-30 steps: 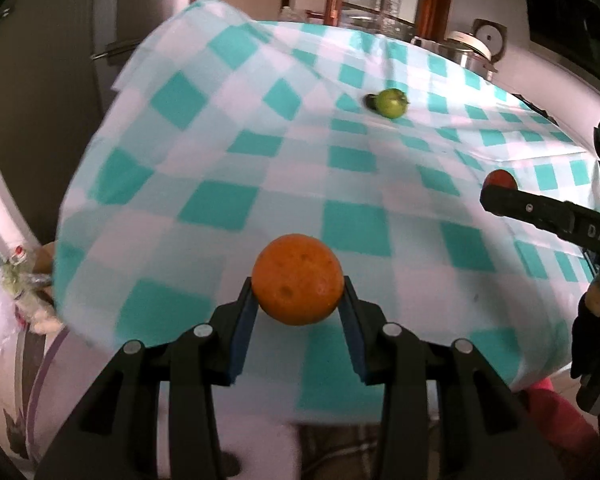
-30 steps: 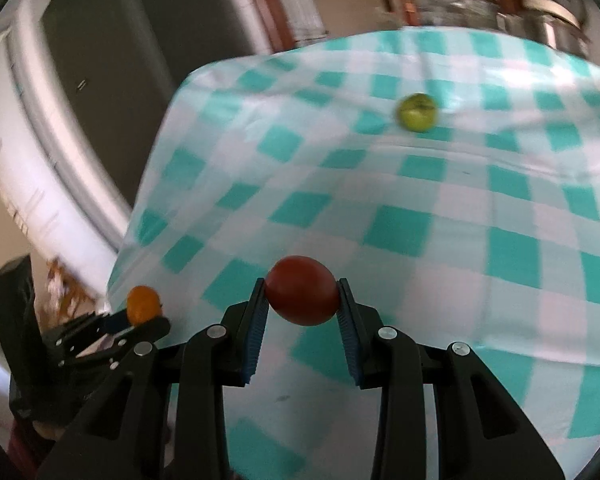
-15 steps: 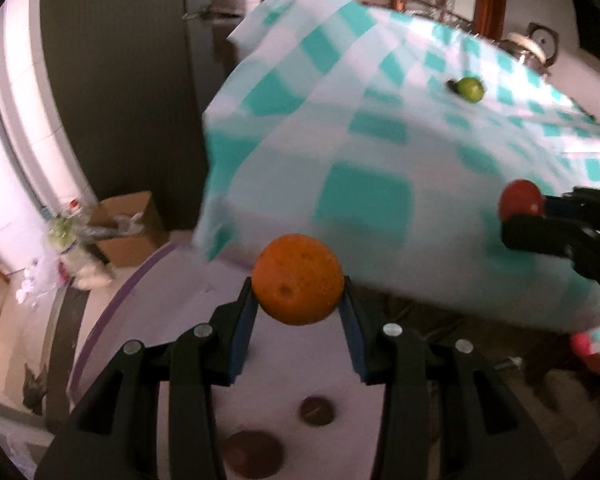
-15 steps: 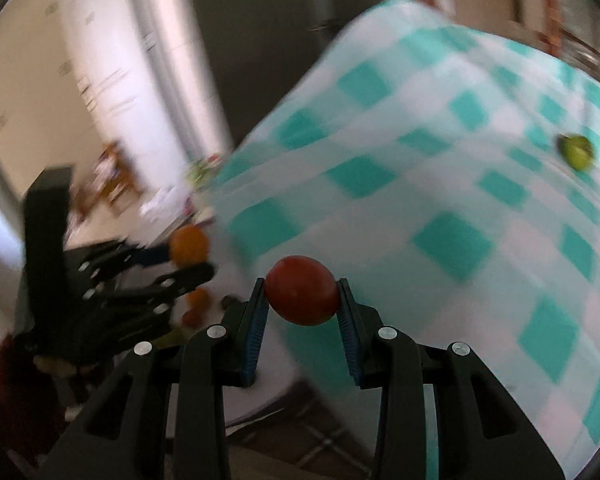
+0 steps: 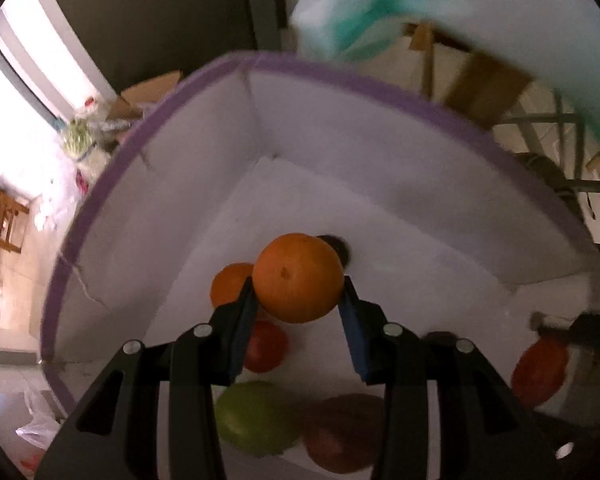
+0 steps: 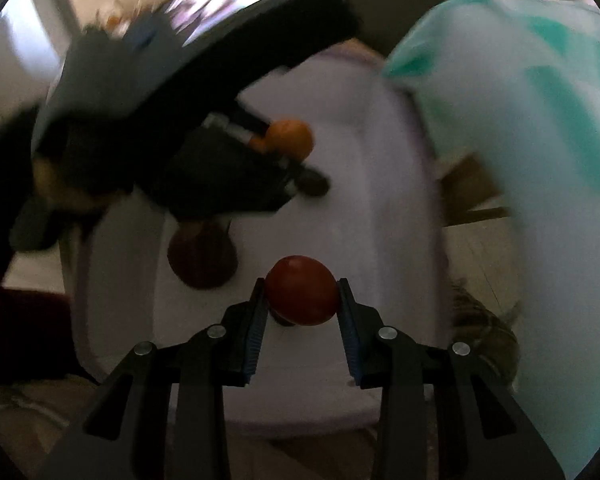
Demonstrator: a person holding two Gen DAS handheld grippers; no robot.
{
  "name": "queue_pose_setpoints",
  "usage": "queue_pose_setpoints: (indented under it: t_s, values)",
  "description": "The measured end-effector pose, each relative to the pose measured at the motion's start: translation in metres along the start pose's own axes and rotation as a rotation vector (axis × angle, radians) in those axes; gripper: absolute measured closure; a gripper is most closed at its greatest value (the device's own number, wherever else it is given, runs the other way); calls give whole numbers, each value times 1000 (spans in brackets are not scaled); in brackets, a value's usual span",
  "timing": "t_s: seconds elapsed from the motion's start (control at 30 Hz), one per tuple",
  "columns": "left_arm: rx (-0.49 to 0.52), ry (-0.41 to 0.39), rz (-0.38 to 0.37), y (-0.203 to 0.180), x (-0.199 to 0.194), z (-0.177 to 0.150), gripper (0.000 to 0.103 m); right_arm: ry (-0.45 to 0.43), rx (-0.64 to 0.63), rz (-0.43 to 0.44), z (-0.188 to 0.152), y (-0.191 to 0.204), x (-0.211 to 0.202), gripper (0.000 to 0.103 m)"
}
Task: Organize fruits
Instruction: 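Open both tools to release the tangerine and red tomato in the box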
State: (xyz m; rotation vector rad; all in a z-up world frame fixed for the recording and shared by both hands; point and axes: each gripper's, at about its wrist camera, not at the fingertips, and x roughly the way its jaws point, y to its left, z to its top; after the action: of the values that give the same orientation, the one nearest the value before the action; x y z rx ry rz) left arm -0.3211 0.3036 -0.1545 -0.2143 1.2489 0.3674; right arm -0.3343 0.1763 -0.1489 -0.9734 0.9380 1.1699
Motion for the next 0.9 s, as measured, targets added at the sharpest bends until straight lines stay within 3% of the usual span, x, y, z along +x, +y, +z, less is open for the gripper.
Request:
queue_pose_setpoints:
  t_s: [0.27, 0.6, 0.67, 0.73, 0.9]
  values:
    - [-16, 41, 13, 21, 25, 7, 62, 132, -134, -49, 1, 29, 51, 68]
    - [-14, 12, -1, 17, 17, 12, 61, 120, -98, -53, -4, 24, 51, 66]
    - [-14, 3, 5, 16, 13, 12, 50, 95, -90, -58, -3, 19, 44, 46]
    - [-11, -11, 14, 14, 9, 12, 39, 59, -83, -57, -4, 17, 33, 42]
    - [0, -42, 39, 6, -13, 11, 26, -91, -13, -25, -9, 1, -20, 37]
